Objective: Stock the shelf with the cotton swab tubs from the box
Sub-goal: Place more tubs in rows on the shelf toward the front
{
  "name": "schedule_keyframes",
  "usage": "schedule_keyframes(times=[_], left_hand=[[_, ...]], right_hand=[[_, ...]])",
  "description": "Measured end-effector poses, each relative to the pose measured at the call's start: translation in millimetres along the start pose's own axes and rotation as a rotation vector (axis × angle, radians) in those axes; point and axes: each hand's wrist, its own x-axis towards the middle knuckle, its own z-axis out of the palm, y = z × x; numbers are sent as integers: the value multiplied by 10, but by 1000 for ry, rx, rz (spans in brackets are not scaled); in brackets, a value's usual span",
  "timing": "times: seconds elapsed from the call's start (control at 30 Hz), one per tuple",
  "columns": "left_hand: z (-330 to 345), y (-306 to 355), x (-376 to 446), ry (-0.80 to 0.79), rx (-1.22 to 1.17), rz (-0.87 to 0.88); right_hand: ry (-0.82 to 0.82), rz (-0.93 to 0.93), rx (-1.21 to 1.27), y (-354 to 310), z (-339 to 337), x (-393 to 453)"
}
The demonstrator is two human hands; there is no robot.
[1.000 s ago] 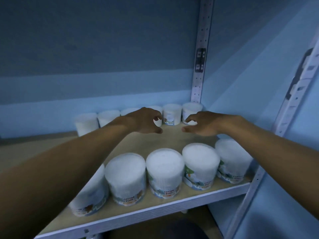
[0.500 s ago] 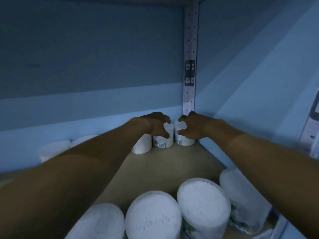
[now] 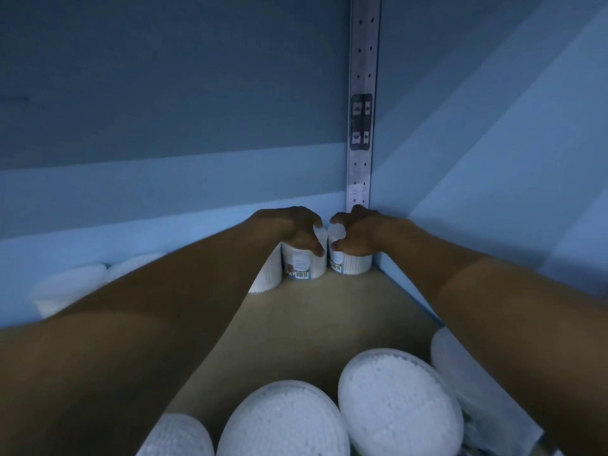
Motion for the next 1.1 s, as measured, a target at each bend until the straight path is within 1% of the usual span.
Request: schedule_keyframes(times=[0.27, 0.4, 0.63, 0.8, 1.1], left_hand=[[42, -62, 127, 8, 32, 7], [23, -78, 141, -22, 83, 23], [-23, -80, 182, -19, 36, 28], [-51, -29, 145, -21, 63, 35], [-96, 65, 0, -141, 125, -28]], right_hand=[[-9, 3, -23, 6, 9, 67], [-14, 9, -47, 17, -14, 86], [-12, -30, -78, 12, -76, 72], [-43, -28, -66, 45, -104, 67], [-72, -57, -85, 58, -125, -147]])
